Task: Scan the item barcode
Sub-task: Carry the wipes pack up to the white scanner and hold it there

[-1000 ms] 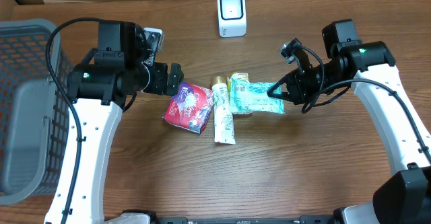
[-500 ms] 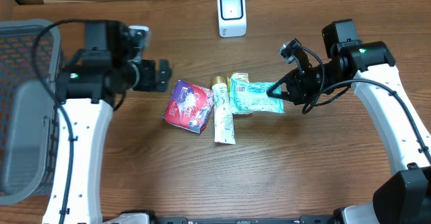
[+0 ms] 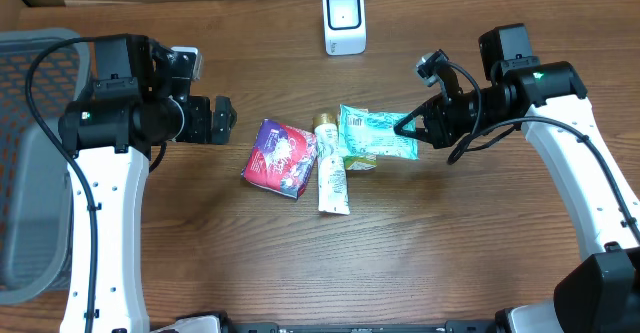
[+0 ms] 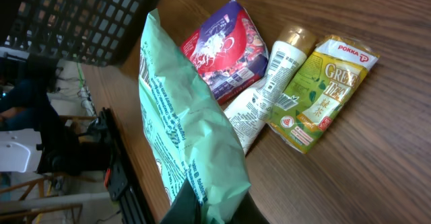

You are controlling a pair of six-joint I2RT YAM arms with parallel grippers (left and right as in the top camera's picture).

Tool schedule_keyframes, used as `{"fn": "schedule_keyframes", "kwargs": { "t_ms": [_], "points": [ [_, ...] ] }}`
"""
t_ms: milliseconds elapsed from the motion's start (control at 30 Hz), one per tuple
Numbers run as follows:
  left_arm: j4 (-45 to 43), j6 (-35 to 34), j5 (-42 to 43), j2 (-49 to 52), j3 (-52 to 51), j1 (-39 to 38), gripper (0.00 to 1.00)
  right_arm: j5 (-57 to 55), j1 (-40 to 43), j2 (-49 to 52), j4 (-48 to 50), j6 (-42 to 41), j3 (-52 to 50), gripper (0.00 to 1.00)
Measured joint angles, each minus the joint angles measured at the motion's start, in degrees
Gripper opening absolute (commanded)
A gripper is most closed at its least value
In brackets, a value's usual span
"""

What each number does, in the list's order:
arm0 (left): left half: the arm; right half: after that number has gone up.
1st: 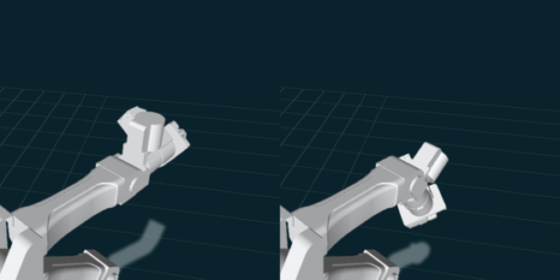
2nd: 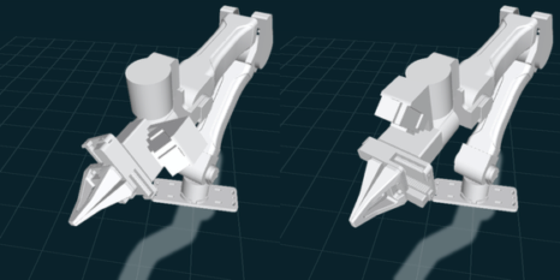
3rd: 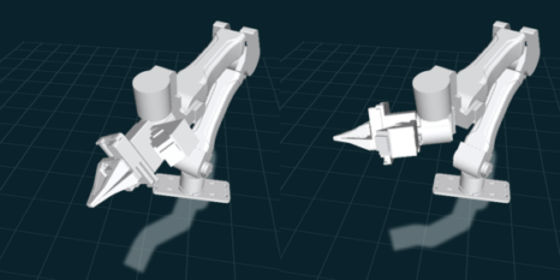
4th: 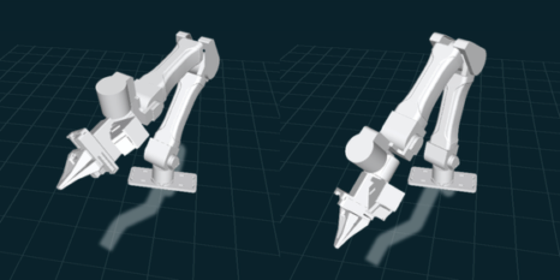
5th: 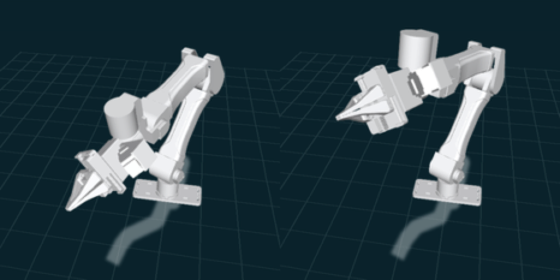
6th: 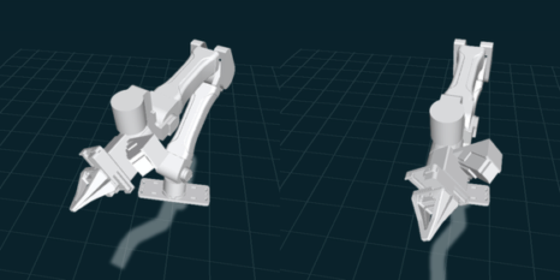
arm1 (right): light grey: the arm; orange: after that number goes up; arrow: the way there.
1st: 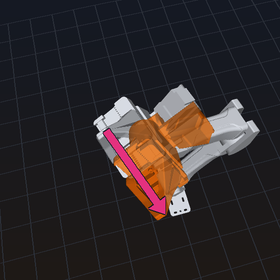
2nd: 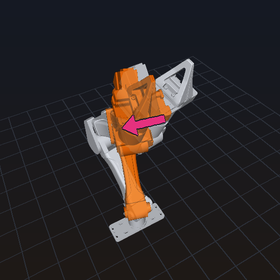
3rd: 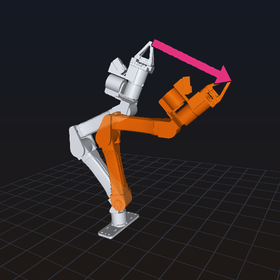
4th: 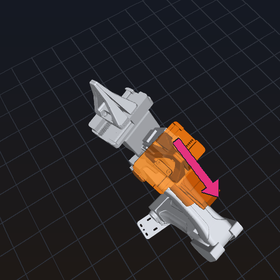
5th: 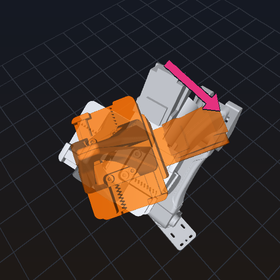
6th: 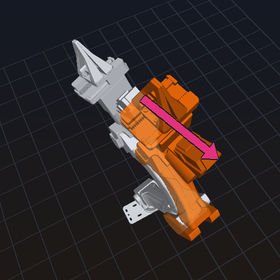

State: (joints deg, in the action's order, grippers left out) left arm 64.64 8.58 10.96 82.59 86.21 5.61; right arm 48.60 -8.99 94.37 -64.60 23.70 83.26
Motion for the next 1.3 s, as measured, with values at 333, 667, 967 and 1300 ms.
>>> {"fn": "schedule_keyframes", "kwargs": {
  "t_ms": [333,667,967,1300],
  "points": [
    [0.0,0.7,0.0,0.0,0.0,0.0,1.00,-21.7,-0.9,0.0,15.8,-15.0,0.7,0.04],
    [0.0,0.7,0.0,0.0,0.0,0.0,1.00,-58.8,-14.0,0.6,41.4,-9.6,1.1,0.04],
    [0.1,0.7,0.0,0.0,0.0,0.0,1.00,-77.2,-18.0,11.7,69.5,14.1,2.3,0.04],
    [0.0,0.7,0.1,0.0,-0.1,0.0,1.00,-80.5,-17.9,29.1,94.6,41.7,2.2,0.04]
  ]
}}
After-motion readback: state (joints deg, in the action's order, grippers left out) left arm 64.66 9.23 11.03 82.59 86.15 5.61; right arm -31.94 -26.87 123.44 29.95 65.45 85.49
